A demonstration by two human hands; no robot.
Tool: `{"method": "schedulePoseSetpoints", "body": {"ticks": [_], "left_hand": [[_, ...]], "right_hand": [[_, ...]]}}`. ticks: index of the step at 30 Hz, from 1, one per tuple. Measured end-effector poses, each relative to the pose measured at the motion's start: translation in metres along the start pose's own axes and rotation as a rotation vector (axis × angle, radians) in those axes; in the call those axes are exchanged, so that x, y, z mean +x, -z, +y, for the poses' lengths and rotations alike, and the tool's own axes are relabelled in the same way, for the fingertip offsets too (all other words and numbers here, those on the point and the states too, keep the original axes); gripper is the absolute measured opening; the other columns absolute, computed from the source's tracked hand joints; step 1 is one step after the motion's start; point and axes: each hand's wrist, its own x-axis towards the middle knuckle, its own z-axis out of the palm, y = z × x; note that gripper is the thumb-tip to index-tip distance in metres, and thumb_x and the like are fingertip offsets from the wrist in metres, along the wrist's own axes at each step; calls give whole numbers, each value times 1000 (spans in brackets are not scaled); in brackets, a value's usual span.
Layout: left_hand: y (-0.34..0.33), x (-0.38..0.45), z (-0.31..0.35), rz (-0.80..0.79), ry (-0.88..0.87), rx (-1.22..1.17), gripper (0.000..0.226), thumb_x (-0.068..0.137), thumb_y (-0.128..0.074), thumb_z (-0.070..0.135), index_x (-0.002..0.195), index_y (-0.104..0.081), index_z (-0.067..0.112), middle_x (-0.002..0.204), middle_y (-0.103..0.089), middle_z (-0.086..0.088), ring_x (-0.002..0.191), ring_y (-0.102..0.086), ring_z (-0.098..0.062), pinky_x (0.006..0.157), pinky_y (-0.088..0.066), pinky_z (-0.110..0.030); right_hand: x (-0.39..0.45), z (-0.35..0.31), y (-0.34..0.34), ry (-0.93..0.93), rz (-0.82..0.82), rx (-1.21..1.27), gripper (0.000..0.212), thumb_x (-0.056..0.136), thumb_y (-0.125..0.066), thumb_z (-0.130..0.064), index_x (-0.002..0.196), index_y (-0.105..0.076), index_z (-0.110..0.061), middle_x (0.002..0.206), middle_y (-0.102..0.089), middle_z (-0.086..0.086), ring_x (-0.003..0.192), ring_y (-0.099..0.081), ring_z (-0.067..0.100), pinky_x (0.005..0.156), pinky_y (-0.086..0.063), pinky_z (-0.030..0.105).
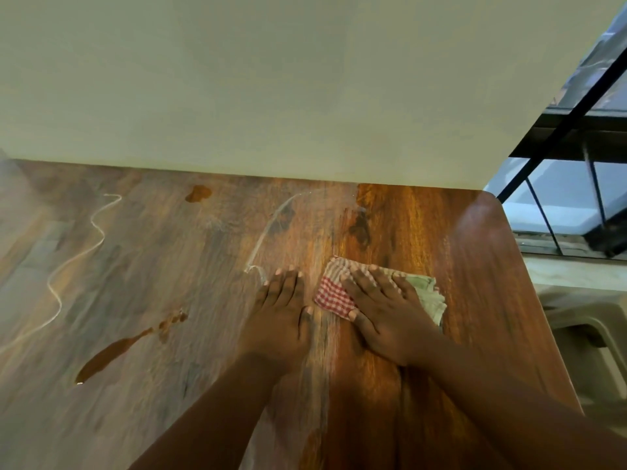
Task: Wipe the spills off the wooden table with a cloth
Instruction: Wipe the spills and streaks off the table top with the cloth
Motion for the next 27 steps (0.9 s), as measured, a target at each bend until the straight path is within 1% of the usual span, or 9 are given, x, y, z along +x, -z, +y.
{"method": "schedulePoseSetpoints", "body": {"ticks": [2,5,8,11,13,16,21,23,27], "left_hand": [[0,1,0,1,-1,-3,70,89,2,49,151,0,18,161,1,0,145,15,-13,117,10,-31],[0,0,1,-2,2,-12,67,90,1,49,150,4,19,160,4,2,144,19,-11,117,11,-31],[-1,1,0,-1,11,-2,66,90,2,50,149,9,22,160,8,5,143,22,-9,117,12,-31],[-1,2,0,2,21,-9,67,88,2,51,150,7,24,159,8,8,143,23,-7,117,12,-30],[-1,2,-1,0,24,-17,67,88,2,52,150,8,26,158,10,10,141,25,-5,116,14,-28],[1,4,-1,6,14,-20,65,88,2,51,147,11,27,156,13,11,141,24,-5,114,16,-27],[4,2,2,16,10,-31,63,94,-10,46,150,6,23,156,12,10,143,21,-8,115,15,-27],[4,2,2,16,11,-26,62,94,-9,46,149,8,24,156,13,9,143,22,-8,116,14,-28],[4,2,2,9,8,-27,62,93,-4,47,149,8,23,155,15,9,143,23,-8,115,16,-28]], "right_hand": [[20,9,7,-7,20,-1,58,100,-10,-52,151,12,-37,159,14,-9,147,12,18,113,11,43],[65,26,17,-74,38,11,58,100,-11,-51,153,5,-35,162,6,-5,148,6,19,115,6,44],[113,45,28,-125,49,20,57,100,-10,-51,153,2,-35,162,3,-4,148,3,19,115,4,44],[154,62,41,-181,53,23,57,100,-10,-52,153,-1,-35,162,2,-5,148,1,20,115,2,45],[172,69,47,-211,63,25,57,99,-10,-53,153,-2,-36,162,1,-7,148,-1,20,115,1,45],[181,73,47,-208,76,16,57,98,-9,-54,153,-2,-38,162,0,-8,148,-2,20,114,-1,47],[178,70,47,-216,45,19,57,100,-9,-53,154,1,-37,162,3,-7,148,2,21,116,2,47],[171,64,47,-209,53,6,57,101,-9,-51,154,1,-36,162,3,-5,148,2,22,116,3,47],[133,42,28,-65,64,-22,57,100,-9,-50,153,4,-35,162,1,-3,148,2,23,115,7,46]]}}
